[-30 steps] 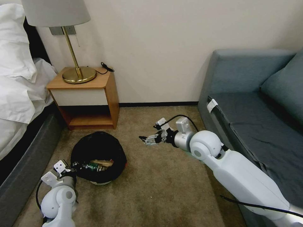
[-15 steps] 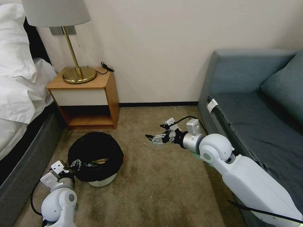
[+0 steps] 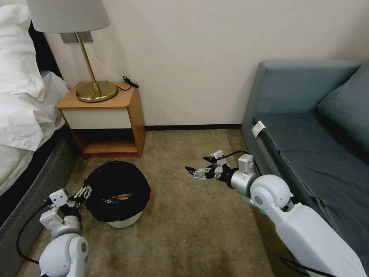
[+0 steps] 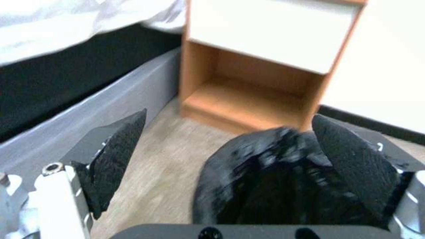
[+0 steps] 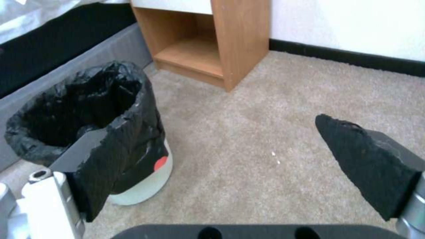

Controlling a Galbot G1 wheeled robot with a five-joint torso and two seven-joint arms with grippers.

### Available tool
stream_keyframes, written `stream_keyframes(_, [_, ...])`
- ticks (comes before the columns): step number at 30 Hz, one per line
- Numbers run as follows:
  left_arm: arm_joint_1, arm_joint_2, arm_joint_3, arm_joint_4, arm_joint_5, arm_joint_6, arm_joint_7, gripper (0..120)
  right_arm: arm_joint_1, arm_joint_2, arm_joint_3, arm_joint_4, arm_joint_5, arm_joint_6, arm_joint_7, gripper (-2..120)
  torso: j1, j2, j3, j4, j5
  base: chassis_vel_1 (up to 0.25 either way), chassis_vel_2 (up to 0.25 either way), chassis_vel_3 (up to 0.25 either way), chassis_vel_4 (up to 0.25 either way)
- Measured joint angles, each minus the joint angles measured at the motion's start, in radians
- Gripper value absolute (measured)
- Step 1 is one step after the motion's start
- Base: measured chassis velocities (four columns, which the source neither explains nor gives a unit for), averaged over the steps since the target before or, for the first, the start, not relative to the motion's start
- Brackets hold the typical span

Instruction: Pick up the trash bin, then pick up the garbage on the floor and place it into the trash bin.

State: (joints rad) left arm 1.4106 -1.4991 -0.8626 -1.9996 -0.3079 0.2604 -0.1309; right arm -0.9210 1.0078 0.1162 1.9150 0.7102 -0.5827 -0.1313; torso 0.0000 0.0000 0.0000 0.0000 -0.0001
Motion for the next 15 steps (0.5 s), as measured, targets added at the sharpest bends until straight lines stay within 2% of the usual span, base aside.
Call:
stream_keyframes(1, [0.0, 0.0, 0.0, 0.0, 0.0, 0.0, 0.0, 100, 0.0, 0.0, 0.0, 0.0, 0.0, 0.0, 0.0, 100, 0.0, 0.0, 0.0, 0.0, 0.0, 0.0, 0.0, 0.0, 0.0])
stream_keyframes(4, [-0.003, 0.027, 0.008, -0.005, 0.021, -0.032, 0.077, 100, -0.01, 0.031, 0.013, -0.023, -0.015, 0.009, -0.001, 100, 0.0, 0.0, 0.0, 0.0, 0.0, 0.0, 0.0, 0.0, 0.0])
stream_keyframes(5, [-0.003, 0.027, 0.008, -0.005, 0.021, -0.032, 0.077, 100, -0.01, 0.031, 0.013, -0.023, -0.015, 0.009, -0.001, 100, 0.0, 0.0, 0.0, 0.0, 0.0, 0.0, 0.0, 0.0, 0.0])
stream_keyframes(6, [-0.005, 0.042, 0.014, -0.005, 0.039, -0.052, 0.113, 100, -0.016, 0.05, 0.023, -0.033, -0.019, 0.013, 0.0, 100, 0.0, 0.0, 0.0, 0.0, -0.0001, 0.0, 0.0, 0.0, 0.0])
stream_keyframes(7, [-0.005, 0.042, 0.014, -0.005, 0.039, -0.052, 0.113, 100, -0.016, 0.05, 0.023, -0.033, -0.019, 0.013, 0.0, 100, 0.0, 0.0, 0.0, 0.0, -0.0001, 0.0, 0.0, 0.0, 0.0])
stream_keyframes(10, [-0.015, 0.078, 0.026, 0.002, 0.074, -0.091, 0.178, 100, -0.032, 0.104, 0.053, -0.054, -0.027, 0.023, 0.002, 100, 0.0, 0.0, 0.0, 0.0, -0.0002, 0.0, 0.0, 0.0, 0.0])
stream_keyframes(15, [-0.024, 0.101, 0.038, -0.001, 0.081, -0.108, 0.21, 100, -0.044, 0.151, 0.08, -0.08, -0.041, 0.046, 0.001, 100, 0.0, 0.0, 0.0, 0.0, 0.0, 0.0, 0.0, 0.0, 0.0])
